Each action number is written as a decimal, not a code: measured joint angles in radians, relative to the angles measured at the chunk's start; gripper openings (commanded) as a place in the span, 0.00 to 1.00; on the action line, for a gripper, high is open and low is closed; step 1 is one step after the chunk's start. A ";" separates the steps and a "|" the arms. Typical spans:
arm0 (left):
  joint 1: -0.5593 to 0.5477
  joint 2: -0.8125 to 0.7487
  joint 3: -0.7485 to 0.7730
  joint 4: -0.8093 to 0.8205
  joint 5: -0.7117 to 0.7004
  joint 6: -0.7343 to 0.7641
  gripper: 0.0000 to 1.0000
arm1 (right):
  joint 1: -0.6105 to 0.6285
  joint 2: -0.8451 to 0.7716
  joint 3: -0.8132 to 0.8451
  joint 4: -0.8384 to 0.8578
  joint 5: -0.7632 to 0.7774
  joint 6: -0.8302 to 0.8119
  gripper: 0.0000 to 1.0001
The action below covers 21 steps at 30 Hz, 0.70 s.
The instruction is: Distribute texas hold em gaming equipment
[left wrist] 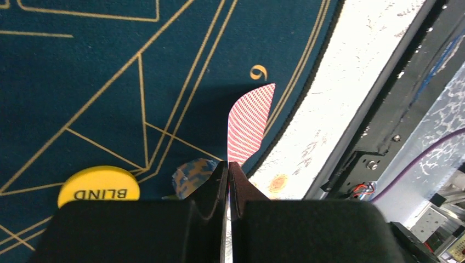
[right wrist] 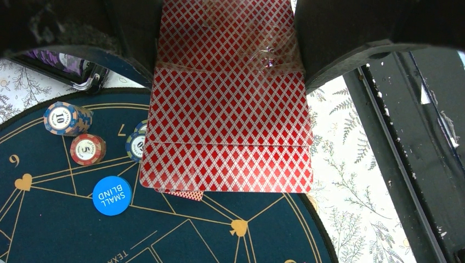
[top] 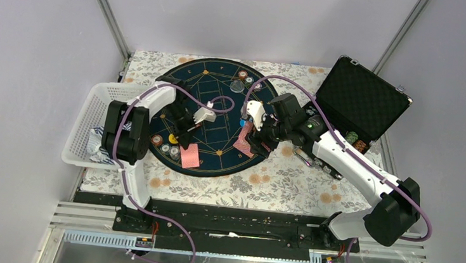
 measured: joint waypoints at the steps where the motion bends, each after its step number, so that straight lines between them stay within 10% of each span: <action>1: -0.003 0.008 0.004 0.010 -0.005 0.000 0.04 | 0.000 0.000 0.000 0.000 0.000 0.000 0.04; 12: -0.049 0.073 0.013 0.106 -0.067 -0.003 0.19 | 0.000 0.000 0.000 0.000 0.000 0.000 0.04; 21: -0.062 0.082 0.014 0.183 -0.111 -0.018 0.51 | 0.000 0.000 0.000 0.000 0.000 0.000 0.04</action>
